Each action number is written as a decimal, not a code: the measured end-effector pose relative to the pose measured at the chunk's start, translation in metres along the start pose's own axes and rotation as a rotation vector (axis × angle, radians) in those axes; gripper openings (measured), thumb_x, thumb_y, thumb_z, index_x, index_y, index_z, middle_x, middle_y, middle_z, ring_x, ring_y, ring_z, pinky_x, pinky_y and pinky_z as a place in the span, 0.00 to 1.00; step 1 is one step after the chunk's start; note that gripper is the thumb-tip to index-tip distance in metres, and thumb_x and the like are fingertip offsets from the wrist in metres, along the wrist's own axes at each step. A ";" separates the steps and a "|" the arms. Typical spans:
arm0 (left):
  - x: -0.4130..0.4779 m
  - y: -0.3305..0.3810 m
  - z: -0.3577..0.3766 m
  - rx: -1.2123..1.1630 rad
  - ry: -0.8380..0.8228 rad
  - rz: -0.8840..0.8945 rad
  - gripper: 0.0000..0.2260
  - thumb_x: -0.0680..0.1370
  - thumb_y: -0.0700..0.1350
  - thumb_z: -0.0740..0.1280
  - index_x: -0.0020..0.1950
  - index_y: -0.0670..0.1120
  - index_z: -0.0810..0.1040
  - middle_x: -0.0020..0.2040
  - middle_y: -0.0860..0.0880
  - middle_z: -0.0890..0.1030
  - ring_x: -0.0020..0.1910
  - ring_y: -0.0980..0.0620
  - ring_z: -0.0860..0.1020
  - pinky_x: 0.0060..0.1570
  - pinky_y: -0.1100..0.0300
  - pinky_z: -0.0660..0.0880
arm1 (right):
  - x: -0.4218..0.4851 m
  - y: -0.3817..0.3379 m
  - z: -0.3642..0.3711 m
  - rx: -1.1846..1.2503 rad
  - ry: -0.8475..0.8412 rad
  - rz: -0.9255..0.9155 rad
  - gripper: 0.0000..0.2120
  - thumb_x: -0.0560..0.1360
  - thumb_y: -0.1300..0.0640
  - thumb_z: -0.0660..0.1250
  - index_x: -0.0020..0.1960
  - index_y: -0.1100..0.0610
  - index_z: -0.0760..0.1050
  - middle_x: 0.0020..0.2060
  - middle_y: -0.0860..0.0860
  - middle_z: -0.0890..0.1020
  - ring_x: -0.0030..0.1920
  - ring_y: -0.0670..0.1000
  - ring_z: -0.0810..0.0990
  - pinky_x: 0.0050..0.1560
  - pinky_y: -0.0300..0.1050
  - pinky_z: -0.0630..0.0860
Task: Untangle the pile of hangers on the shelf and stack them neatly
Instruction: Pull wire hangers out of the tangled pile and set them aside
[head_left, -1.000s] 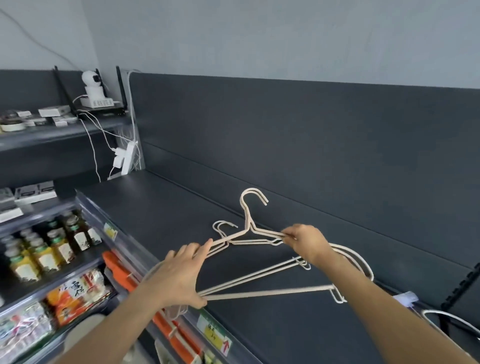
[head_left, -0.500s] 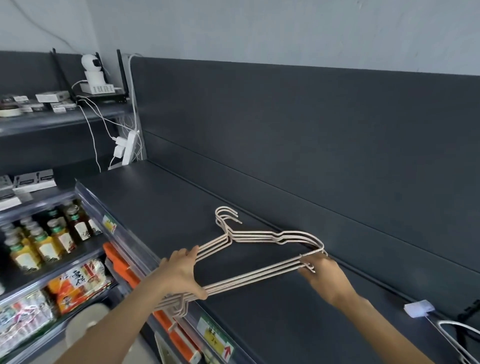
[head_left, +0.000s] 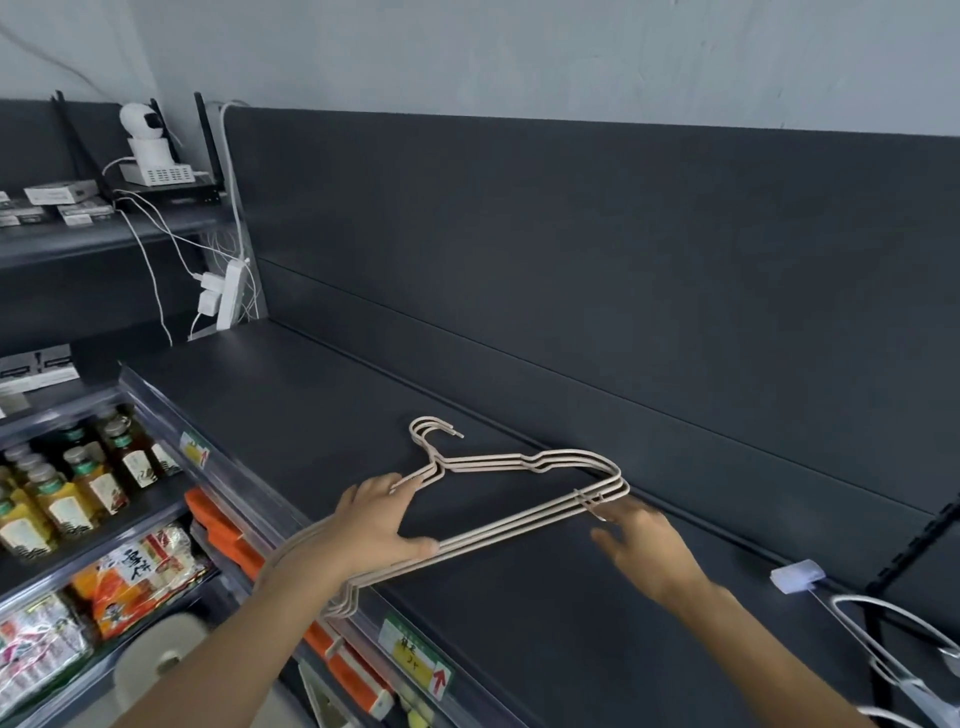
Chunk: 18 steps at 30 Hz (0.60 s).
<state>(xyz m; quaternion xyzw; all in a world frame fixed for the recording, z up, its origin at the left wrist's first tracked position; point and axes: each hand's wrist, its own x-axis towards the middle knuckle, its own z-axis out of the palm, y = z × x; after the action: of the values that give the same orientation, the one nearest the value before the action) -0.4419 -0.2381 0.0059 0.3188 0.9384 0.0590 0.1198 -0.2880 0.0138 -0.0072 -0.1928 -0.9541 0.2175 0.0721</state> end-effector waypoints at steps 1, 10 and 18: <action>-0.001 0.011 -0.001 0.008 0.033 0.054 0.36 0.74 0.61 0.63 0.75 0.50 0.51 0.75 0.48 0.58 0.74 0.47 0.56 0.72 0.51 0.55 | -0.004 0.001 -0.002 -0.018 0.002 -0.013 0.18 0.77 0.55 0.61 0.66 0.51 0.70 0.63 0.50 0.75 0.62 0.51 0.74 0.60 0.43 0.71; 0.000 0.113 0.019 -0.030 0.071 0.274 0.21 0.78 0.51 0.60 0.70 0.47 0.64 0.67 0.47 0.71 0.66 0.46 0.68 0.65 0.52 0.66 | -0.068 0.028 -0.029 -0.324 -0.045 0.092 0.25 0.79 0.50 0.56 0.73 0.55 0.57 0.70 0.51 0.67 0.69 0.52 0.64 0.68 0.47 0.62; -0.019 0.201 0.035 -0.093 0.026 0.456 0.20 0.78 0.51 0.61 0.69 0.48 0.66 0.66 0.49 0.73 0.65 0.49 0.70 0.65 0.54 0.68 | -0.152 0.075 -0.071 -0.342 0.047 0.290 0.23 0.77 0.48 0.58 0.69 0.55 0.62 0.65 0.53 0.70 0.65 0.55 0.68 0.62 0.50 0.67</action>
<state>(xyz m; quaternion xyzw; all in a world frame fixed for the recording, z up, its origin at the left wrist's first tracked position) -0.3001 -0.0899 0.0135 0.5158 0.8398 0.1318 0.1061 -0.1076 0.0426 0.0151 -0.3422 -0.9375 0.0562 0.0284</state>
